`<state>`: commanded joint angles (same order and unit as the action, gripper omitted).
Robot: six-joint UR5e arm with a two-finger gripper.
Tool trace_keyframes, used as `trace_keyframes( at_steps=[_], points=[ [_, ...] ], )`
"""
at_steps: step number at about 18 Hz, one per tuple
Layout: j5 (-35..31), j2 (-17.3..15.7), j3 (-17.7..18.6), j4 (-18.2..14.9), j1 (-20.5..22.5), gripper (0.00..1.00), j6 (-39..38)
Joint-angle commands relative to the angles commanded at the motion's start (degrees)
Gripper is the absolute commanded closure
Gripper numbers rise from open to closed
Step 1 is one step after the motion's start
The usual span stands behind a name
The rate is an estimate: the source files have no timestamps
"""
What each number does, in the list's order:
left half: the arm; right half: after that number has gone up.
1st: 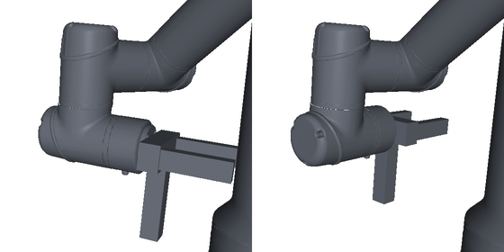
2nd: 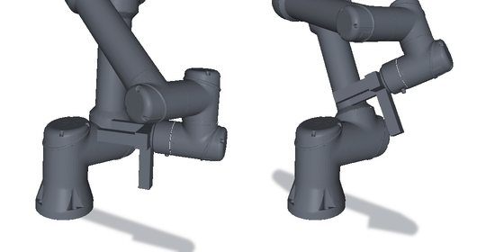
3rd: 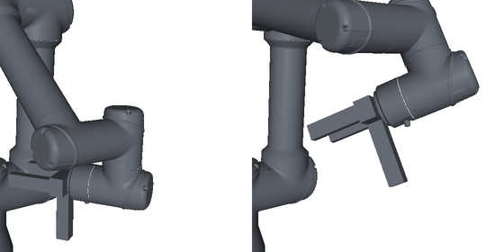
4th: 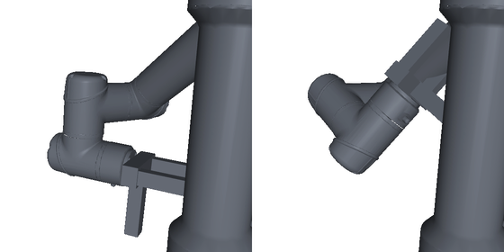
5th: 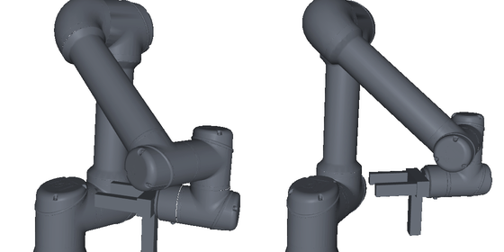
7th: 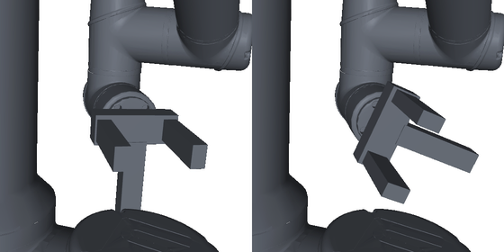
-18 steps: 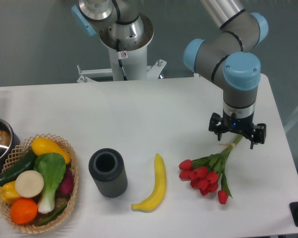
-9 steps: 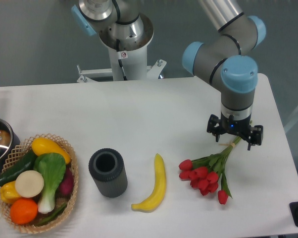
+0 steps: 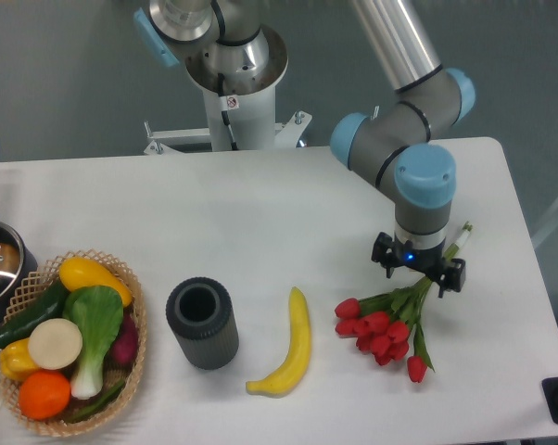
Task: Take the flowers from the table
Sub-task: 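Lower the open gripper onto the green tulip stems, then close the gripper around the tulip stems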
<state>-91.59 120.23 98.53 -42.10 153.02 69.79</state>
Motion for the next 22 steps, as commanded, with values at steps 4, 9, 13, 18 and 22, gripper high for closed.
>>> trace_keyframes(
  at_steps=[4,9,13,18,22],
  points=[
    [1.0,0.8,-0.4,0.2,-0.2,0.00,-0.1],
    [1.2,1.1,-0.9,0.2,-0.4,0.98,-0.8],
    [1.1,0.6,-1.5,0.2,-0.4,1.00,-3.5],
    [1.1,-2.1,-3.0,-0.2,0.2,1.00,-3.9],
    [1.0,-4.7,-5.1,-1.8,1.9,1.00,-3.8]
  ],
)
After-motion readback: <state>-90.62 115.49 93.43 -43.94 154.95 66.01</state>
